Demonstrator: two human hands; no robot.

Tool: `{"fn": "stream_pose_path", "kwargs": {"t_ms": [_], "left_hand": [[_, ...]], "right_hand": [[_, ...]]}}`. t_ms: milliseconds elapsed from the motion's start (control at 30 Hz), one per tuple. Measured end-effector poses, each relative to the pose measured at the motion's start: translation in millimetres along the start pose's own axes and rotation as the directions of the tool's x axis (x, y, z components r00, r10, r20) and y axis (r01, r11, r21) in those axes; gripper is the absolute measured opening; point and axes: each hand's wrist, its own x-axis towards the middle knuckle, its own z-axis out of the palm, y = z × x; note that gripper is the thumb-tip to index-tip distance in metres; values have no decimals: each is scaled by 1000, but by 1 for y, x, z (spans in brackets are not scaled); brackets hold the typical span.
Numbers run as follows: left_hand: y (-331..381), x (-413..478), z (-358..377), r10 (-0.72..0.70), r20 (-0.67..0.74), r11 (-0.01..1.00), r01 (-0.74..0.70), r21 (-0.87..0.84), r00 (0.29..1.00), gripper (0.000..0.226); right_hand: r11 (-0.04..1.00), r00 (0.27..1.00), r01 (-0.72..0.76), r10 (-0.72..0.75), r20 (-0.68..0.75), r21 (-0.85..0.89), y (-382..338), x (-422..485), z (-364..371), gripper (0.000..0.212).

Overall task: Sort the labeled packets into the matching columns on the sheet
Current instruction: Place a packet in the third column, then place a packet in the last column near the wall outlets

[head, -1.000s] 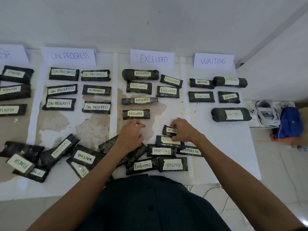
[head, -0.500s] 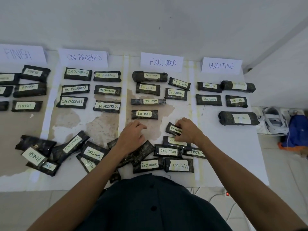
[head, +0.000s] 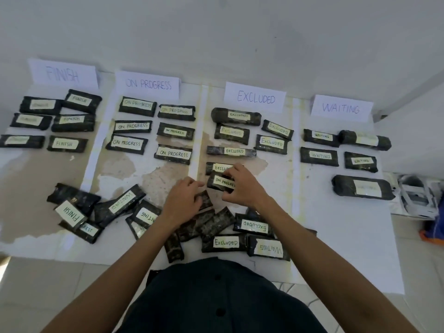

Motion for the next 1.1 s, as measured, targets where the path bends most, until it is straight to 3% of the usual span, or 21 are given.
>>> {"fn": "stream_pose_path", "kwargs": {"t_ms": [233, 467, 700, 800, 933, 1033, 1100], "left_hand": [[-66, -18, -34, -199, -19, 974, 200, 106, 980, 43], [-124, -31, -61, -317, -15, 932, 315, 180, 948, 52], [-149, -42, -65, -329, 162, 913, 269, 308, 930, 65], [-154, -47, -65, -263, 160, 948, 224, 224, 951, 64], [-150, -49, -72, -200, 63, 980, 200, -4, 978, 62], [-145, -46, -79, -254, 62, 940, 262, -219, 965, 72], [-139, -41, -83, -339, 73, 849, 338, -407, 938, 75]], "right_hand": [[967, 981, 178, -161, 106, -180, -69, 77, 41, 61], [941, 963, 223, -172, 207, -253, -101, 114, 78, 58], [944, 975, 187, -144, 170, -273, -102, 106, 82, 64], [960, 985, 143, -116, 124, -240, -110, 95, 78, 63], [999, 997, 45, -45, 55, -4, -127, 71, 78, 53], [977, 996, -67, 54, 69, 204, -143, 54, 80, 46], [936, 990, -130, 105, 91, 326, -155, 46, 83, 45]]}}
